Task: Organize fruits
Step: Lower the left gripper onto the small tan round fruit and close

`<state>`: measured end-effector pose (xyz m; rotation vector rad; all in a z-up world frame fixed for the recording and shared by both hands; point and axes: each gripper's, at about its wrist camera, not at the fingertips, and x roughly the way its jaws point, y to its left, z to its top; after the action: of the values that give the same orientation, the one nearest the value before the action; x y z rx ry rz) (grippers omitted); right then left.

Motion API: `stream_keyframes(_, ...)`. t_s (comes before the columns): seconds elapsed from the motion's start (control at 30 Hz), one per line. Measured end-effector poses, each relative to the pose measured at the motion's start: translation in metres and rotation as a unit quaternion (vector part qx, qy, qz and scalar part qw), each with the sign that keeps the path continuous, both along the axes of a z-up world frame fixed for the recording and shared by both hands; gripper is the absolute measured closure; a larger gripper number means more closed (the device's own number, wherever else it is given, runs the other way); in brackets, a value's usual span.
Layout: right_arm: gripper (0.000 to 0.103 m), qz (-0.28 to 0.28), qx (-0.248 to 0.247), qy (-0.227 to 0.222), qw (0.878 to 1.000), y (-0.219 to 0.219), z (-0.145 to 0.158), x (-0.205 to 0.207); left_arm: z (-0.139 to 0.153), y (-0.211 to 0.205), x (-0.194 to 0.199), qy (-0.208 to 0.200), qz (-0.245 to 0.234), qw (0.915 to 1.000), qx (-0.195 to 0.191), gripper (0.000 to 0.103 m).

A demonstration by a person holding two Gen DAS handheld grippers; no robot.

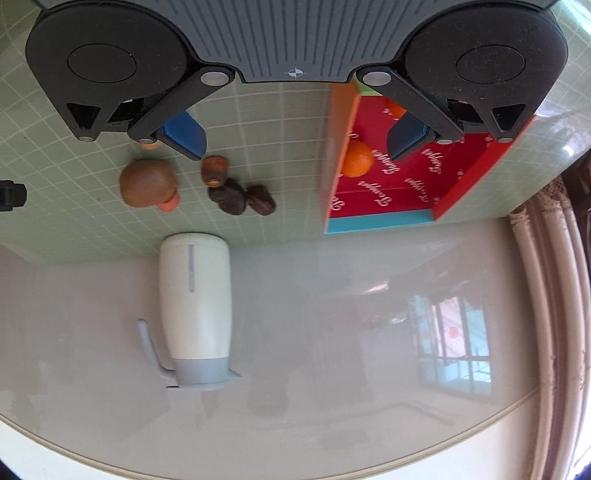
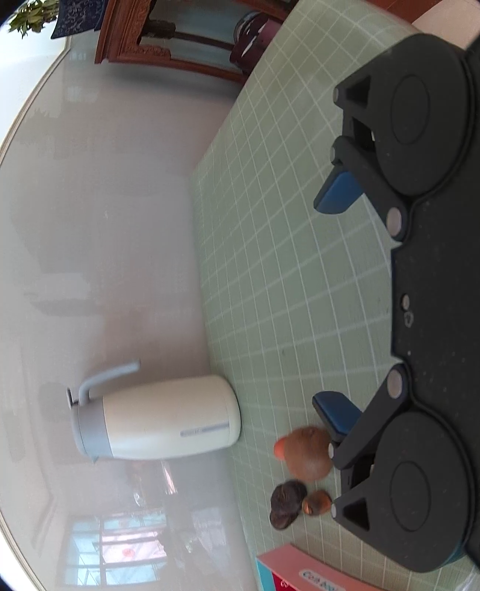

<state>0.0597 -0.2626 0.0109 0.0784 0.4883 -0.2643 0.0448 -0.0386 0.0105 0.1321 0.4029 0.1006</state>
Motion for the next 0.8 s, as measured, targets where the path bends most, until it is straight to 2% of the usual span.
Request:
stream_keyframes(0.2, 0.000, -0.026, 0.013, -0.002, 1.000, -0.024, -0.003, -0.008, -0.007, -0.034, 0.015, 0.028, -0.052, 0.9982, 0.007, 0.000)
stream_keyframes(0.43, 0.000, -0.034, 0.021, -0.007, 0.999, -0.038, -0.002, -0.013, -0.018, -0.064, 0.033, 0.051, -0.088, 0.9948, 0.002, 0.002)
stream_keyframes(0.47, 0.000, -0.035, 0.022, -0.008, 0.999, -0.040, -0.002, -0.014, -0.019, -0.067, 0.036, 0.054, -0.093, 0.9942, 0.000, 0.015)
stream_keyframes(0.53, 0.000, -0.035, 0.024, -0.011, 0.999, -0.042, -0.002, -0.016, -0.024, -0.073, 0.046, 0.075, -0.107, 0.9914, -0.007, 0.031)
stream_keyframes(0.73, 0.000, -0.035, 0.033, -0.014, 0.999, -0.049, 0.001, -0.018, -0.034, -0.071, 0.058, 0.102, -0.102, 0.9890, -0.036, 0.034)
stream_keyframes(0.8, 0.000, -0.036, 0.033, -0.018, 0.999, -0.050, 0.002, -0.019, -0.035, -0.072, 0.059, 0.103, -0.105, 0.9884, -0.037, 0.039)
